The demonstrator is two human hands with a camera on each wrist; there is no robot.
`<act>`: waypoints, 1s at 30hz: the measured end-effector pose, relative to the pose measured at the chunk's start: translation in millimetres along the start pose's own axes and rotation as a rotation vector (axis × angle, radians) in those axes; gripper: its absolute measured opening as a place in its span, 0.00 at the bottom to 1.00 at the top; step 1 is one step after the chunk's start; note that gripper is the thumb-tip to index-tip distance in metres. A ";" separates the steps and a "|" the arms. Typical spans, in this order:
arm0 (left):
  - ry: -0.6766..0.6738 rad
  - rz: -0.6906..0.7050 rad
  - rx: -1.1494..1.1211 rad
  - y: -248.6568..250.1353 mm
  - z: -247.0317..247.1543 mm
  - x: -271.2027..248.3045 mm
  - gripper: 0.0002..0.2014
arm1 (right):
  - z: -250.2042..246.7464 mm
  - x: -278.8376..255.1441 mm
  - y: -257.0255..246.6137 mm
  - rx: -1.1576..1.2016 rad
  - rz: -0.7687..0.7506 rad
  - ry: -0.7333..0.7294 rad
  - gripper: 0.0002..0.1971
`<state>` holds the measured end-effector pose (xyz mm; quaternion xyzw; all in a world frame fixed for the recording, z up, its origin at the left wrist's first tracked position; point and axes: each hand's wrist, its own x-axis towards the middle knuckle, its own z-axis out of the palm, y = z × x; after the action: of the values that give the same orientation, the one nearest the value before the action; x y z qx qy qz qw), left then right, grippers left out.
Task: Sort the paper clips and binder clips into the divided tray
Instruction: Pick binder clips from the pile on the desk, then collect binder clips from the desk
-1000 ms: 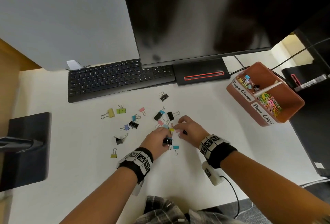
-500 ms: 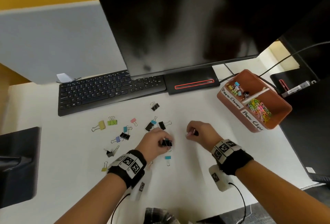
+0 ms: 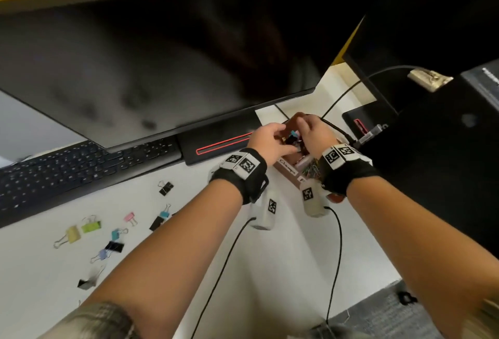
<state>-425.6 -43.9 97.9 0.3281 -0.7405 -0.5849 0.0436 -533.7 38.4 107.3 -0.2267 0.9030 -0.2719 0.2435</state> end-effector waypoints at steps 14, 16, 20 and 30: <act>0.314 -0.228 0.318 -176.6 -118.1 -228.4 0.15 | 153.5 -119.2 0.7 -0.353 -0.891 -0.839 0.18; 0.268 -0.262 0.348 -200.3 -112.4 -253.2 0.14 | 178.5 -142.2 -1.6 -0.432 -0.920 -0.911 0.21; 0.171 -0.242 0.404 -236.8 -93.0 -272.6 0.16 | 213.4 -172.7 -8.4 -0.490 -0.873 -0.939 0.21; 0.138 -0.159 0.423 -253.3 -99.8 -275.2 0.05 | 235.8 -190.4 -1.1 -0.365 -0.668 -0.773 0.08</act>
<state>-55.8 -5.2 -9.8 0.4264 -0.8136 -0.3947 -0.0215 -252.4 51.0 -4.7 -0.6234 0.6589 -0.0699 0.4150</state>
